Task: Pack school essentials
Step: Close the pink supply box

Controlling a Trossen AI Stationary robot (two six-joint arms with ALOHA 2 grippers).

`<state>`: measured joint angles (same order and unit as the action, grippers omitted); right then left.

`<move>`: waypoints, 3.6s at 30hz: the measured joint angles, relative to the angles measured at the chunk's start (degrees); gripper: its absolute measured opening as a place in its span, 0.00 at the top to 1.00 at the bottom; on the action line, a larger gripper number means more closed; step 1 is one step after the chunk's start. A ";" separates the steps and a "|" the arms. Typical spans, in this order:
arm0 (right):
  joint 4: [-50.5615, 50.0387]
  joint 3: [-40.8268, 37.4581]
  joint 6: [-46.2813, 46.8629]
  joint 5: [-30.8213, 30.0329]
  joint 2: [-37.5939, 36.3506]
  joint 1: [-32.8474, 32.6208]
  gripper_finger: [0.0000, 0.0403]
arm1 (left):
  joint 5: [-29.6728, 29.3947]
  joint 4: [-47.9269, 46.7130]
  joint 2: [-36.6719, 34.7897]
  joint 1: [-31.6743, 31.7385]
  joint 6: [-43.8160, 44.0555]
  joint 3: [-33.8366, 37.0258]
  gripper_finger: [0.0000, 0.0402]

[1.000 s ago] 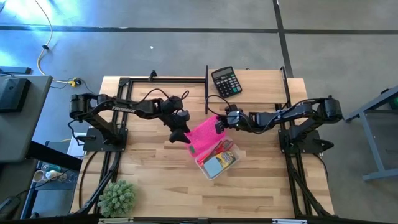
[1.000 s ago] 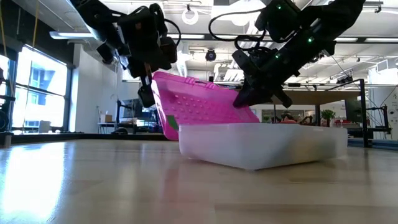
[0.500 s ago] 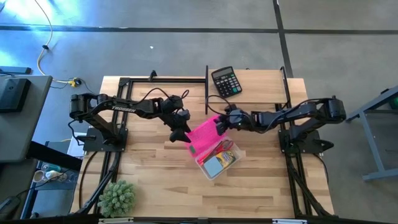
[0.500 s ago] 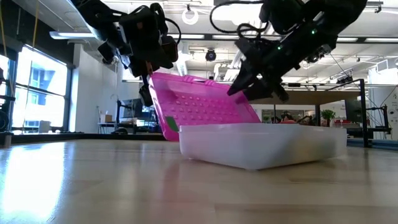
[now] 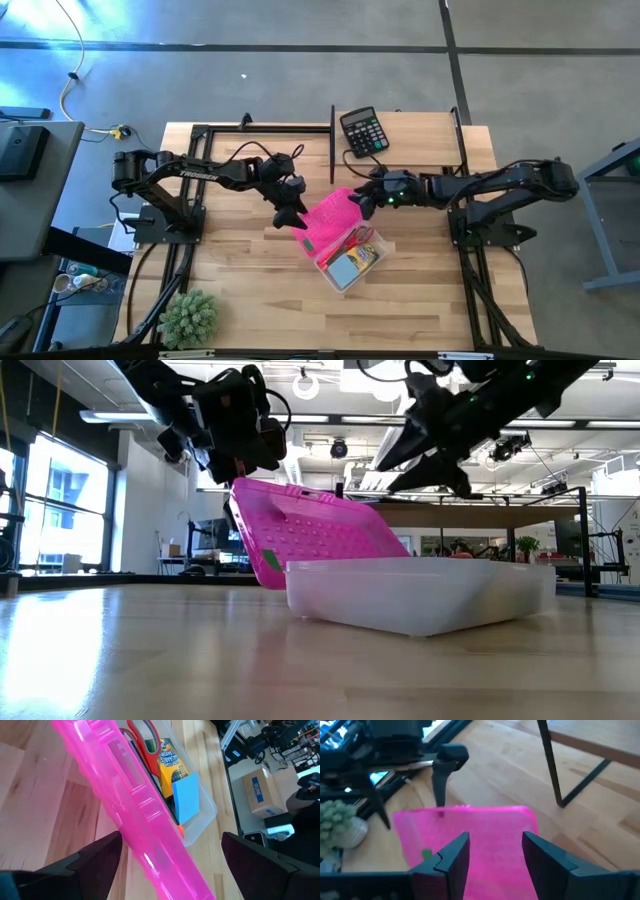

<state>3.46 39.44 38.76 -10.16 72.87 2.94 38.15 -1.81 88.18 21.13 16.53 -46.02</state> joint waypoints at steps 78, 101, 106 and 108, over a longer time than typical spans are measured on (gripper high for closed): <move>1.37 -0.09 25.37 -9.18 20.19 -26.99 0.57 | -6.56 4.35 1.11 -10.82 -3.20 -5.07 0.18; 5.15 -0.09 17.33 -0.85 14.02 -27.51 0.57 | -6.92 -0.90 3.48 -10.31 -3.23 -5.08 0.18; 3.56 2.08 6.51 -6.42 11.44 -24.04 0.57 | -8.36 -3.92 2.84 -9.45 -3.23 -5.11 0.18; 1.90 3.66 1.95 -6.59 11.43 -22.35 0.57 | -10.63 -6.17 2.35 -9.45 -3.23 -5.05 0.18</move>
<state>5.36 43.10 40.70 -16.75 84.30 -19.40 27.52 -7.98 90.53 11.68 13.30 -51.07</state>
